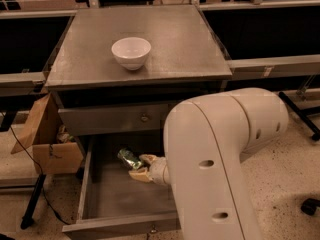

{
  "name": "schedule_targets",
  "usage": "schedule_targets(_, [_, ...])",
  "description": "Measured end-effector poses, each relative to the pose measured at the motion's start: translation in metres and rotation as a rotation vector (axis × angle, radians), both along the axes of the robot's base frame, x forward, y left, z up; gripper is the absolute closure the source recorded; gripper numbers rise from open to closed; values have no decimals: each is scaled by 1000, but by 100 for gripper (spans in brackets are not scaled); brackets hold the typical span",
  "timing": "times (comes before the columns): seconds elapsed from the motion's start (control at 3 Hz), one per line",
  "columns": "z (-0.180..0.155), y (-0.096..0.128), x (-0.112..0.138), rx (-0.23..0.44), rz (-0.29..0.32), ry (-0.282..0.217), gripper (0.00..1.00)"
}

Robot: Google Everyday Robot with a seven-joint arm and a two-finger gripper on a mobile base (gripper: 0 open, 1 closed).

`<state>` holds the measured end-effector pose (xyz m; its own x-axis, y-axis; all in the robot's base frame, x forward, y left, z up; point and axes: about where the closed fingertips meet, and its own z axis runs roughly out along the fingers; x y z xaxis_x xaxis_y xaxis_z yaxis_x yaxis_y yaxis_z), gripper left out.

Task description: Pick green can from middle drawer and place on counter

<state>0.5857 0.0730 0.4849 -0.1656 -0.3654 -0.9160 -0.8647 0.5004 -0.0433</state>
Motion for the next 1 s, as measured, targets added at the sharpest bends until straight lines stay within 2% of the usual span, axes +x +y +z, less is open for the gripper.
schedule_targets(0.33, [20, -16, -16, -14, 54, 2, 100])
schedule_targets(0.67, [47, -26, -29, -26, 110, -23, 100])
schedule_targets(1.0, [82, -28, -33, -37, 127, -58, 100])
